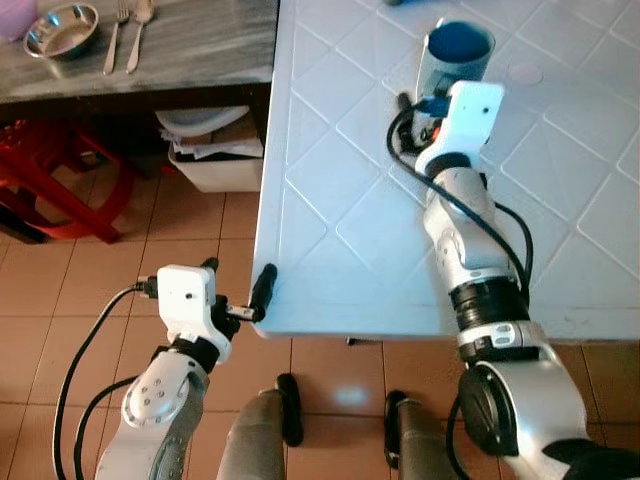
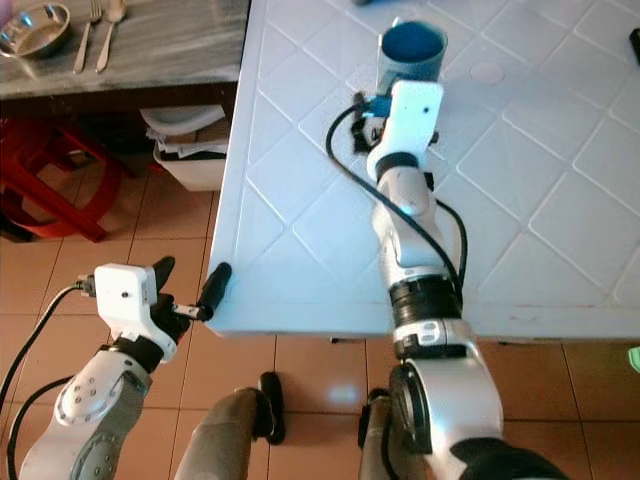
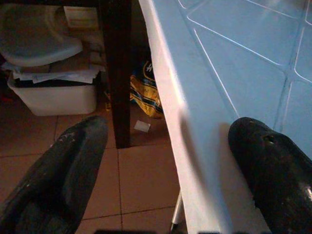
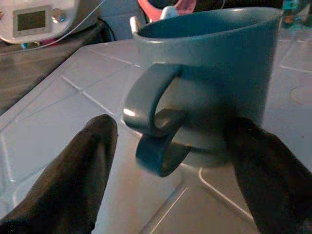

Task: Setting the table

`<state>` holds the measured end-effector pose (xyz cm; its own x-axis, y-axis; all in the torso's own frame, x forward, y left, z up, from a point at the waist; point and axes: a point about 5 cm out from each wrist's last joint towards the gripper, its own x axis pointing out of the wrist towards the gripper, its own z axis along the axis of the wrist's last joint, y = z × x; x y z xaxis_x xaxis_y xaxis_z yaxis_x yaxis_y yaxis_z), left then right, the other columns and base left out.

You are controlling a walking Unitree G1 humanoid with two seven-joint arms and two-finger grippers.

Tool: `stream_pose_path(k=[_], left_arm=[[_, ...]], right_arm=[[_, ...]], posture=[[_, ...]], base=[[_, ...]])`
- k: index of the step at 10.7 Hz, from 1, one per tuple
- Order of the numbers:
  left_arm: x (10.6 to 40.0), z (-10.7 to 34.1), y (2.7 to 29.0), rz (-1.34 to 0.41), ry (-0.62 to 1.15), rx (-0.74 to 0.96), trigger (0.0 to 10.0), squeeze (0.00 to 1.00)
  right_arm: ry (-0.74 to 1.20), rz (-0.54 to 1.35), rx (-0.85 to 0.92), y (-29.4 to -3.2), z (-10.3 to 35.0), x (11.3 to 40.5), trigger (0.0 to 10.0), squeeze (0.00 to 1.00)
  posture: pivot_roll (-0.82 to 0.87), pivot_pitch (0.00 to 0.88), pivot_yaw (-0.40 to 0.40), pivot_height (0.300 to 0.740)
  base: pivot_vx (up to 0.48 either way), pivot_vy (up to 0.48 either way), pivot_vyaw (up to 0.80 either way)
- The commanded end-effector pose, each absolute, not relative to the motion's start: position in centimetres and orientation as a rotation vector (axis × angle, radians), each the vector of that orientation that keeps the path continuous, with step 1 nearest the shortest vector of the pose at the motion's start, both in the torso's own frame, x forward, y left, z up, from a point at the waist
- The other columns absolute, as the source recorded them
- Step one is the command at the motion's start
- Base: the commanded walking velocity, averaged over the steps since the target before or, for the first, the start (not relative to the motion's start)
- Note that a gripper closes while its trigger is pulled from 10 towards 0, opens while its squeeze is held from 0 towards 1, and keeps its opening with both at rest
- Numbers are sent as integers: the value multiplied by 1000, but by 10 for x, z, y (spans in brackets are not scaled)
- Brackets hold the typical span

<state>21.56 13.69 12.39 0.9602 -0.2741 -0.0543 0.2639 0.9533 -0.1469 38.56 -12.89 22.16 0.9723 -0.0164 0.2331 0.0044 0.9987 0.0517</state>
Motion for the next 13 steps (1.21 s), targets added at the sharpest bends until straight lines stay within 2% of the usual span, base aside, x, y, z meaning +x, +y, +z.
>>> stream_pose_path(k=[1, 13], left_arm=[[211, 117, 139, -281, 119, -128, 10000, 0], [222, 114, 136, -276, 107, -123, 10000, 0]], right_arm=[[-252, -6, 57, -128, 225, 387, 0, 0], [-265, 34, 68, -138, 214, 380, 0, 0]], posture=[[119, 335, 125, 740], [94, 291, 103, 740]], base=[[0, 0, 0], [0, 0, 0]])
